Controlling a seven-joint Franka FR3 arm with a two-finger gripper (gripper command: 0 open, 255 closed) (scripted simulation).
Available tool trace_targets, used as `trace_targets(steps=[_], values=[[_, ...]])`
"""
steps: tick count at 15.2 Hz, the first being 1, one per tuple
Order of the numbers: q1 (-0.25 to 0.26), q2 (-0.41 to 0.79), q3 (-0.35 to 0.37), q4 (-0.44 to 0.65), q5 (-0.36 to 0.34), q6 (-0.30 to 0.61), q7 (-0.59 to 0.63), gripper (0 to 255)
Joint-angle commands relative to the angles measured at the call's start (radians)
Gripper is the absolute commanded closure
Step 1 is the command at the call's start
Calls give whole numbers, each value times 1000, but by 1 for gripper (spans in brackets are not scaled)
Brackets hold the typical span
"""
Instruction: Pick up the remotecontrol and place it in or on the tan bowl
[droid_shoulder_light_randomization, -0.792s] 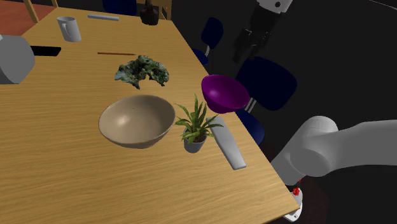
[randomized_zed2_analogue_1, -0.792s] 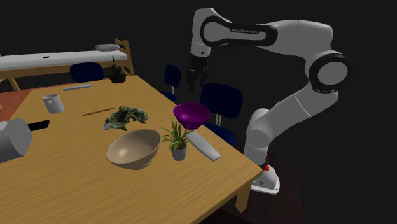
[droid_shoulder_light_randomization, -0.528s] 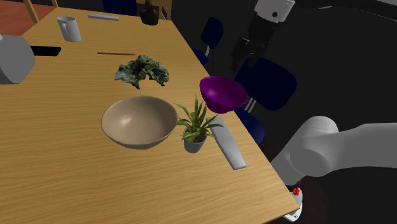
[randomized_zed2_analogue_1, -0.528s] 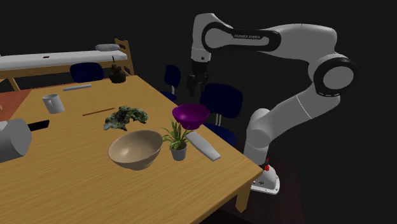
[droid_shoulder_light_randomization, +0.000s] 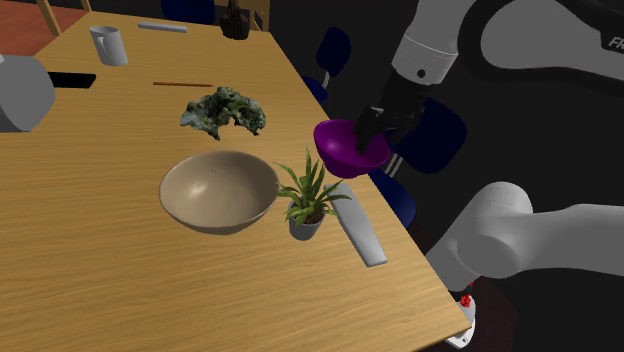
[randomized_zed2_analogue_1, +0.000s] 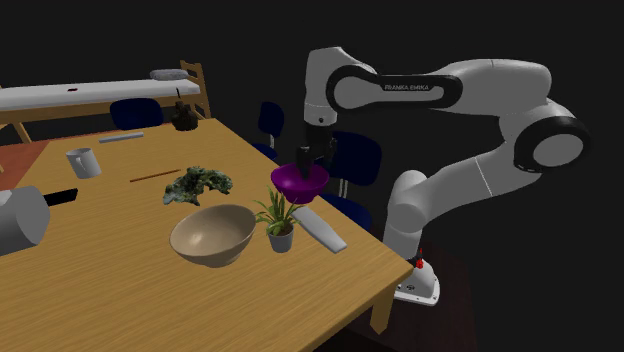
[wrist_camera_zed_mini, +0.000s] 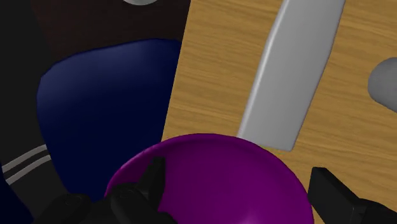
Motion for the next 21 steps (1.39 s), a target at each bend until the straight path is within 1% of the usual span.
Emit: trace_targets(steps=[1, 5, 9, 16, 21], values=[[11, -27, 51, -49, 43, 16, 70, 0], [41, -62, 155, -118, 136, 41, 207, 0], [73, -65, 267, -162, 235, 77, 342, 0], [89, -56, 307, -247, 275, 170, 338, 0], [90, -54, 310, -254, 278, 179, 338, 0]])
